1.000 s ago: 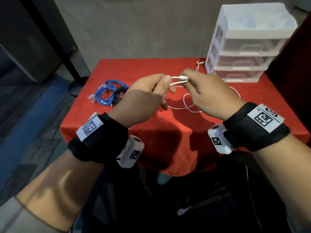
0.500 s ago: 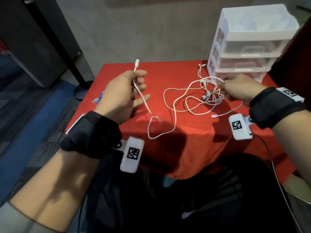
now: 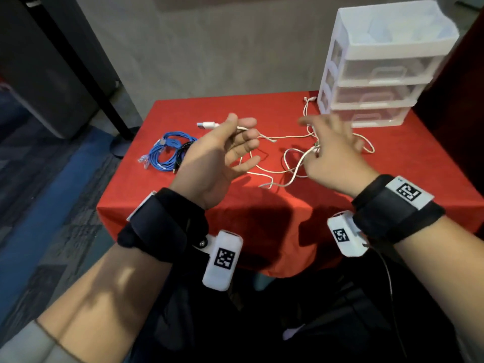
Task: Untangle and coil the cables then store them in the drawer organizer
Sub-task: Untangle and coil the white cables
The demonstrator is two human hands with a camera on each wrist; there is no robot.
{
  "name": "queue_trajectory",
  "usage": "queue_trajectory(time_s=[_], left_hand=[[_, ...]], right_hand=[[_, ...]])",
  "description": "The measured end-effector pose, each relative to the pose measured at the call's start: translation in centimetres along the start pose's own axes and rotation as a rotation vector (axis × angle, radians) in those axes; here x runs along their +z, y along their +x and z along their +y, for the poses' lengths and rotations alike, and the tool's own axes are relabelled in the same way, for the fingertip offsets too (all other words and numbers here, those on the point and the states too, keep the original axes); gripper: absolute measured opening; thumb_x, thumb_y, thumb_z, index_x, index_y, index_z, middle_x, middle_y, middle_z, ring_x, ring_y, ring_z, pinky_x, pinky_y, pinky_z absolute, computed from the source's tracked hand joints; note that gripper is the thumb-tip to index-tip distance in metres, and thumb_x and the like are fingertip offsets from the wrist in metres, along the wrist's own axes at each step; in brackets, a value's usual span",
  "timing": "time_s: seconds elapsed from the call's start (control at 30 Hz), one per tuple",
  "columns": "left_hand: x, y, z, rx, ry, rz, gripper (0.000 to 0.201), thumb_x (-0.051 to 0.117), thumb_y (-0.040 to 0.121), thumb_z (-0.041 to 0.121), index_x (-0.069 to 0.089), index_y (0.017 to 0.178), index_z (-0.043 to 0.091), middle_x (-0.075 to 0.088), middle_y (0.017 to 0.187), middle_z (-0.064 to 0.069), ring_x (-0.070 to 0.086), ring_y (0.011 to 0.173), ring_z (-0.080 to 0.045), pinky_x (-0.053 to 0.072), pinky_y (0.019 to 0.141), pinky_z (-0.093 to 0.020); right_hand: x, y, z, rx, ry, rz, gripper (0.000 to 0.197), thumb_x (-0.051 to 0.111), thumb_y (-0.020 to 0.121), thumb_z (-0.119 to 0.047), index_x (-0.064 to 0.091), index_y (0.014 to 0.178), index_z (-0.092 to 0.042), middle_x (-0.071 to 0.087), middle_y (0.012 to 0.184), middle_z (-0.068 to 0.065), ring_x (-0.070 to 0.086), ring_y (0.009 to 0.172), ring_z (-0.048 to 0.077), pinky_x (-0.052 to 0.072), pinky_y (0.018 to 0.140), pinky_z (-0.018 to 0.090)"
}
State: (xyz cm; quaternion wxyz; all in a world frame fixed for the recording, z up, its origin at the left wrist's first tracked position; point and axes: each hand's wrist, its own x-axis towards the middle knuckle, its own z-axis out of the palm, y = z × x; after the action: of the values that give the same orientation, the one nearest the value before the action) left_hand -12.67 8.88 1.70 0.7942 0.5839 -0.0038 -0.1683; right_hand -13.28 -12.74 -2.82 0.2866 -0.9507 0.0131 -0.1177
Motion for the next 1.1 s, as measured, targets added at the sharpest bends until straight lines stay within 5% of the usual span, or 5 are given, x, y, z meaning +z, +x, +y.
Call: queue_trajectory(time_s=[0.17, 0.43, 0.67, 0.9, 1.1], left_hand=[[1.3, -0.7, -1.4, -0.035, 0.064, -0.047, 0.028, 0.048, 0.105, 0.033, 0.07, 0.105, 0.015, 0.066, 0.083, 0.005, 0.064, 0.076, -0.008, 0.053, 0.086, -0.034], [-0.5, 0.1, -1.9, -0.153, 0.086, 0.195, 0.03, 0.065, 0.097, 0.042, 0.057, 0.12, 0.024, 0.061, 0.1, 0.006, 0.06, 0.08, -0.008, 0.057, 0.087, -0.039], [-2.4, 0.4, -2.9, 0.793, 1.232, 0.026, 0.026, 0.05, 0.103, 0.033, 0.068, 0.12, 0.026, 0.068, 0.11, 0.011, 0.058, 0.111, -0.003, 0.042, 0.104, -0.036], [-0.8, -0.4, -1.4, 0.325, 0.678, -0.035, 0.023, 0.049, 0.099, 0.023, 0.061, 0.081, 0.016, 0.037, 0.058, 0.003, 0.034, 0.043, -0.005, 0.032, 0.045, -0.022], [-0.6, -1.4, 2.5, 0.008, -0.258, -0.224, 0.024, 0.033, 0.102, 0.019, 0.05, 0.085, 0.017, 0.034, 0.065, 0.008, 0.026, 0.049, -0.005, 0.022, 0.051, -0.019]], right_hand=[[2.0, -1.0, -0.4, -0.248, 0.162, -0.185, 0.073, 0.054, 0.077, -0.025, 0.04, 0.148, -0.036, 0.045, 0.144, -0.005, 0.04, 0.132, 0.022, 0.032, 0.114, 0.039], [0.9, -0.5, -0.3, -0.295, 0.196, -0.127, 0.026, 0.053, 0.105, -0.027, 0.061, 0.081, -0.035, 0.058, 0.065, 0.0, 0.052, 0.055, 0.008, 0.043, 0.06, 0.032], [-1.2, -0.3, -1.8, -0.392, 0.005, -0.149, 0.023, 0.053, 0.1, -0.028, 0.057, 0.078, -0.031, 0.055, 0.065, -0.006, 0.051, 0.068, 0.01, 0.041, 0.065, 0.036], [-3.6, -0.9, -2.9, -0.337, 0.267, -0.23, 0.012, 0.059, 0.101, -0.027, 0.071, 0.1, -0.028, 0.062, 0.076, 0.001, 0.054, 0.071, 0.015, 0.041, 0.067, 0.026], [-2.5, -0.2, -2.0, -0.201, 0.342, -0.139, 0.02, 0.053, 0.105, -0.022, 0.068, 0.092, -0.024, 0.065, 0.069, -0.004, 0.06, 0.068, 0.031, 0.047, 0.065, 0.037]])
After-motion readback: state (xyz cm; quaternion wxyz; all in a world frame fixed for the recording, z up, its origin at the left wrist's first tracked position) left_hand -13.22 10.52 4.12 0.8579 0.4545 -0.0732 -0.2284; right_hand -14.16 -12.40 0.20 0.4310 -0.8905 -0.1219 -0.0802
